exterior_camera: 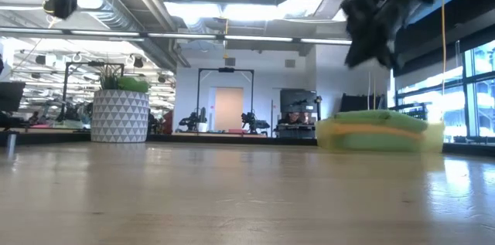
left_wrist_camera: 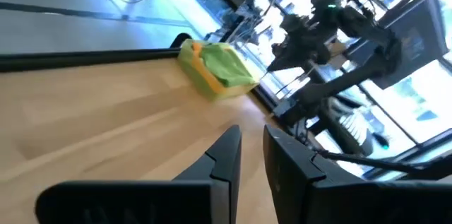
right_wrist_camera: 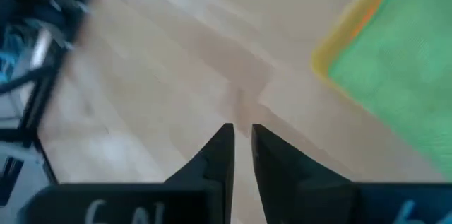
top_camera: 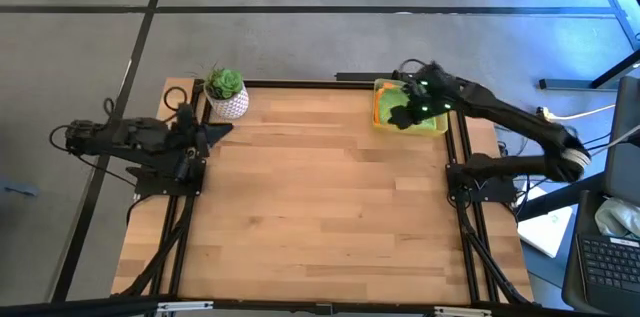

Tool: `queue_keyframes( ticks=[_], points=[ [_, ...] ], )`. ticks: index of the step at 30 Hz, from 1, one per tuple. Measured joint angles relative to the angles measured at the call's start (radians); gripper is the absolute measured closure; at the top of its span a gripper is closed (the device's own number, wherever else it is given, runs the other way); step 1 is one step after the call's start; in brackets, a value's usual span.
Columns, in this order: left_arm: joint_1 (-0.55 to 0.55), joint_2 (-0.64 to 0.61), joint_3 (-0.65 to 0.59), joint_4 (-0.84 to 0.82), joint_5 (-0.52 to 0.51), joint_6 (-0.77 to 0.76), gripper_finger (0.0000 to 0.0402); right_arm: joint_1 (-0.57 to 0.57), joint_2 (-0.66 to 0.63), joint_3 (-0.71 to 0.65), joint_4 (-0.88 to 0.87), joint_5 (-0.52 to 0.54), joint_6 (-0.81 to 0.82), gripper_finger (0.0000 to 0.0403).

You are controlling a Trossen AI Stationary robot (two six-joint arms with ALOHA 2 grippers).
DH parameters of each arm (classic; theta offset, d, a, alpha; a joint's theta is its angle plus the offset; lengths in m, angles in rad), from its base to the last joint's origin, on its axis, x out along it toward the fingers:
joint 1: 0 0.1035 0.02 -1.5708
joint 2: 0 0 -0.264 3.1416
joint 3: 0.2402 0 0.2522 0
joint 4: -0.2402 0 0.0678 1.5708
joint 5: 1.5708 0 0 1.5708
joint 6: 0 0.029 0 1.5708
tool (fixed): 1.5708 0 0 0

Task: Fold microfiber towels
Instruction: Return to Home Position

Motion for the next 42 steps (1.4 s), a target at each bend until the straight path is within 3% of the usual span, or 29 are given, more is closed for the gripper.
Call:
queue_keyframes(
  ticks=[5,7,14,17,23,28,32,35,38,40,42],
  points=[
    [0.0,-0.077,-0.152,0.105,-0.001,-0.037,0.0347,0.062,-0.244,-0.009,0.013,0.172,-0.01,0.035],
    [0.0,-0.109,-0.22,0.155,-0.004,-0.061,0.0347,0.073,-0.332,-0.053,0.051,0.191,0.018,0.035],
    [-0.002,-0.22,-0.433,0.353,0.03,-0.142,0.0347,0.127,-0.582,-0.405,0.414,-0.053,0.324,0.035],
    [-0.018,-0.26,-0.488,0.373,0.059,-0.201,0.0347,0.18,-0.688,-0.565,0.595,-0.061,0.472,0.035],
    [-0.089,-0.298,-0.518,0.377,0.022,-0.243,0.0347,0.368,-0.923,-0.788,0.763,0.156,0.687,0.035],
    [-0.164,-0.298,-0.532,0.395,-0.049,-0.24,0.0347,0.57,-1.051,-0.852,0.775,0.403,0.71,0.035],
    [-0.233,-0.297,-0.586,0.506,-0.097,-0.233,0.0352,0.712,-1.07,-0.871,0.774,0.567,0.663,0.035],
    [-0.266,-0.288,-0.59,0.517,-0.192,-0.138,0.0372,0.772,-1.068,-0.889,0.729,0.644,0.564,0.035],
    [-0.268,-0.289,-0.59,0.514,-0.246,0.016,0.0396,0.783,-1.035,-0.889,0.737,0.659,0.274,0.035],
    [-0.268,-0.288,-0.59,0.515,-0.237,0.144,0.0396,0.783,-1.023,-0.889,0.733,0.66,0.029,0.035],
    [-0.268,-0.285,-0.59,0.514,-0.24,0.306,0.039,0.783,-1.02,-0.889,0.732,0.646,-0.118,0.035]
  ],
)
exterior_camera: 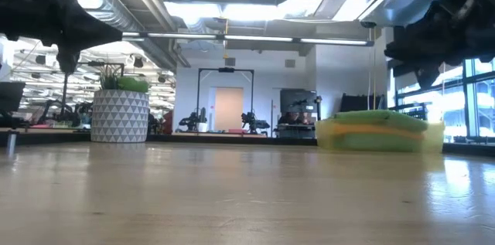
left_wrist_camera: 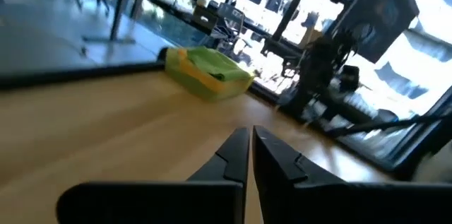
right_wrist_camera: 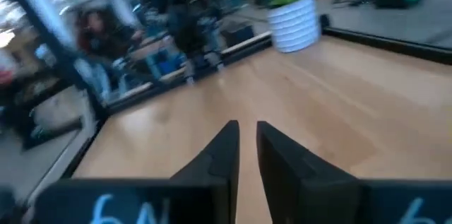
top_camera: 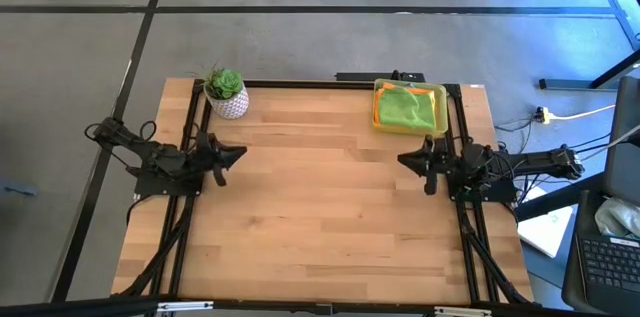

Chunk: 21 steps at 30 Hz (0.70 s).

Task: Fold microfiber towels
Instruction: Return to Home Position

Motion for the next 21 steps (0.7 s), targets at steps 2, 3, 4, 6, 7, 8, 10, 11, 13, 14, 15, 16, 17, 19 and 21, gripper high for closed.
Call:
queue_keyframes(
  ticks=[2,3,4,6,7,8,10,11,13,14,15,16,17,19,21],
  points=[
    [0.0,0.0,0.0,-0.001,-0.009,0.152,0.0384,0.0,0.0,0.0,0.002,-0.041,-0.025,0.035],
    [0.0,0.0,0.0,-0.001,-0.009,0.215,0.0382,0.0,0.0,0.0,0.001,-0.054,-0.021,0.035],
    [0.0,0.0,0.0,-0.001,-0.008,0.265,0.038,0.0,0.001,0.0,-0.001,-0.067,-0.019,0.035],
    [0.0,0.0,0.0,0.0,-0.008,0.338,0.0378,0.0,0.002,0.0,0.0,-0.073,-0.017,0.035],
    [0.0,0.0,0.0,0.0,-0.008,0.358,0.0378,0.0,0.002,0.0,0.012,-0.073,-0.007,0.035],
    [0.0,0.0,0.0,0.001,-0.008,0.372,0.0379,0.0,0.002,0.0,0.029,-0.074,0.007,0.035],
    [0.0,0.0,-0.001,0.006,-0.009,0.375,0.0381,0.0,0.002,0.0,0.069,-0.051,0.008,0.035],
    [0.0,0.0,-0.001,0.01,-0.009,0.375,0.0383,0.0,0.002,0.0,0.088,-0.035,0.004,0.035],
    [0.0,-0.001,-0.001,0.012,-0.009,0.375,0.0385,0.0,0.002,0.001,0.106,-0.016,-0.02,0.035],
    [0.0,-0.002,-0.001,0.012,-0.009,0.375,0.0385,0.0,0.002,0.001,0.106,-0.014,-0.034,0.035],
    [0.0,-0.003,-0.001,0.013,-0.009,0.375,0.0386,0.0,0.002,0.001,0.107,-0.014,-0.05,0.035],
    [0.0,-0.003,-0.001,0.013,-0.009,0.375,0.0386,0.0,0.002,0.001,0.108,-0.014,-0.054,0.035],
    [0.0,-0.003,-0.001,0.012,-0.009,0.375,0.0385,0.0,0.002,0.001,0.106,-0.012,-0.052,0.035],
    [0.0,-0.003,-0.001,0.013,-0.006,0.375,0.0383,0.0,0.002,0.001,0.103,0.038,-0.052,0.035],
    [0.0,-0.003,-0.001,0.023,0.0,0.374,0.038,-0.001,0.002,0.001,0.113,0.086,-0.056,0.035]
  ],
)
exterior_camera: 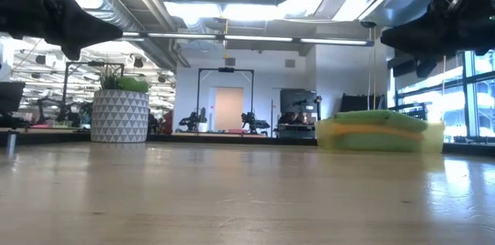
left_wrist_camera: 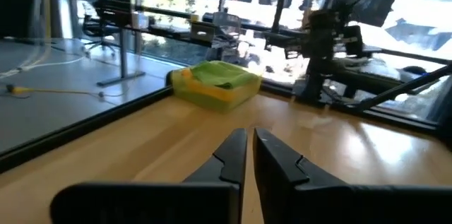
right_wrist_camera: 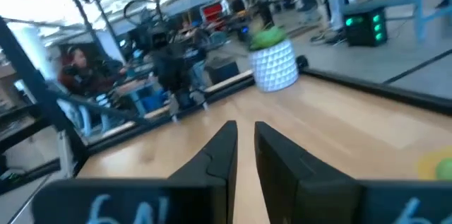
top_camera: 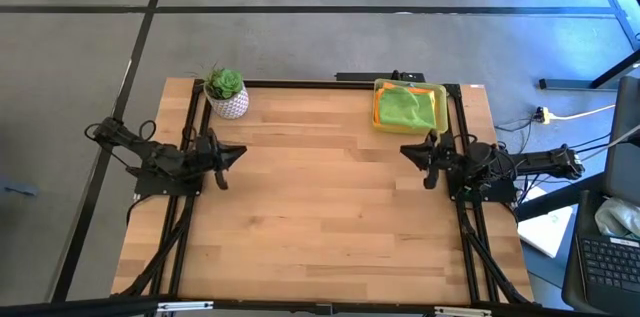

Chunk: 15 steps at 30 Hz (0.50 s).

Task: Fold microfiber towels
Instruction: Return to Home Position

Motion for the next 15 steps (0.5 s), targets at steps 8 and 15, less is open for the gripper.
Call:
queue_keyframes(
  ticks=[8,15],
  points=[
    [0.017,-0.01,-0.017,0.259,0.708,0.195,0.0382,0.0,0.0,0.0,-0.016,0.01,-0.045,0.035],
    [0.082,0.008,-0.027,0.198,0.575,0.212,0.0385,0.0,0.0,-0.007,-0.072,-0.197,-0.128,0.035]
  ],
)
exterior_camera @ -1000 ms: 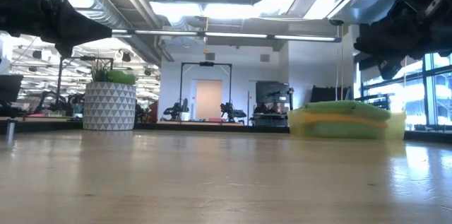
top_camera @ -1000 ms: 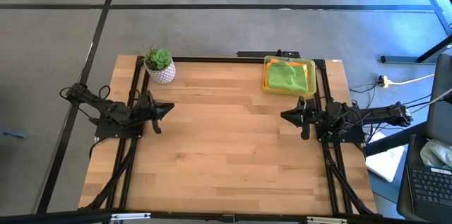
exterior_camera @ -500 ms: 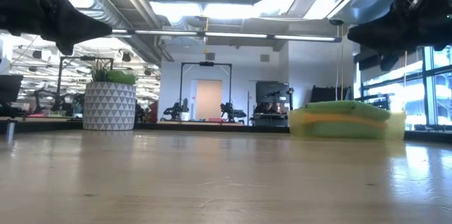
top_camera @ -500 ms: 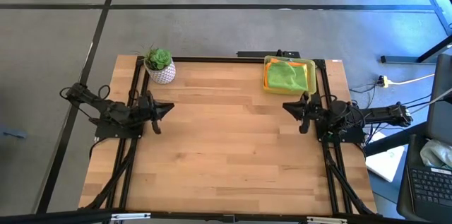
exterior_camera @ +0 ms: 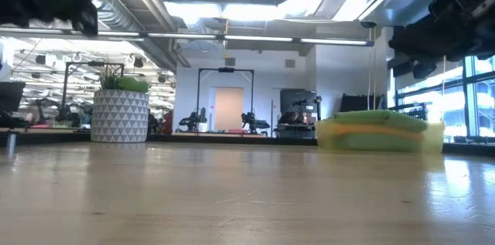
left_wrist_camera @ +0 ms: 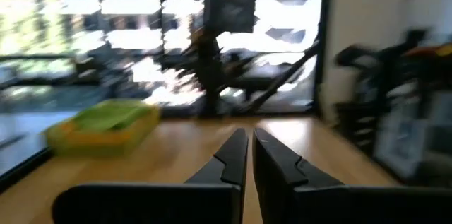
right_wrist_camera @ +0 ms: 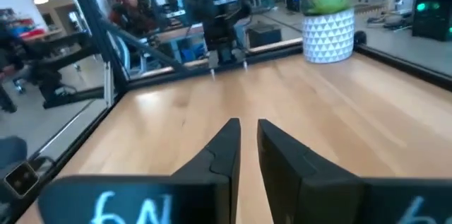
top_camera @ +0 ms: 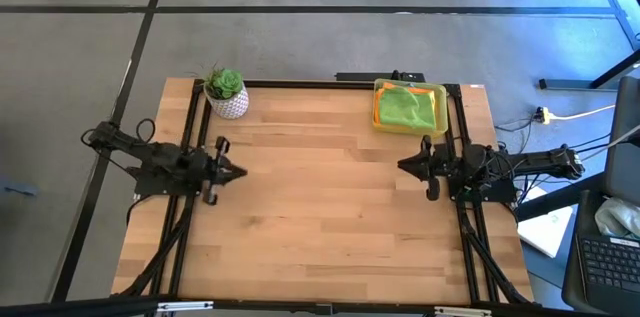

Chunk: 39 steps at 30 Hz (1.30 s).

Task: Fold microfiber towels
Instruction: Return to Home Position

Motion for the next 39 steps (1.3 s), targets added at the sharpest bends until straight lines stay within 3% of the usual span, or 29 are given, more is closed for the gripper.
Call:
queue_keyframes(
  ticks=[4,6,11,17,25,39],
  points=[
    [0.013,0.061,-0.001,-0.029,-0.172,0.01,0.038,0.0,0.0,-0.004,-0.013,-0.009,-0.009,0.035],
    [0.013,0.097,-0.001,-0.023,-0.175,0.02,0.0379,0.0,0.0,-0.004,-0.019,-0.009,-0.009,0.035],
    [0.022,0.167,-0.002,-0.008,-0.075,-0.046,0.038,0.0,0.001,-0.004,-0.034,-0.044,0.001,0.035],
    [0.111,0.236,-0.015,-0.022,0.047,-0.163,0.0386,0.0,0.001,-0.004,-0.034,-0.046,0.007,0.035],
    [0.249,0.191,-0.015,-0.003,0.25,-0.162,0.0388,0.0,0.001,-0.004,-0.039,-0.085,0.033,0.035],
    [0.31,0.182,-0.015,-0.025,0.286,-0.163,0.0388,0.0,0.0,-0.004,-0.025,-0.107,0.033,0.035]
  ],
)
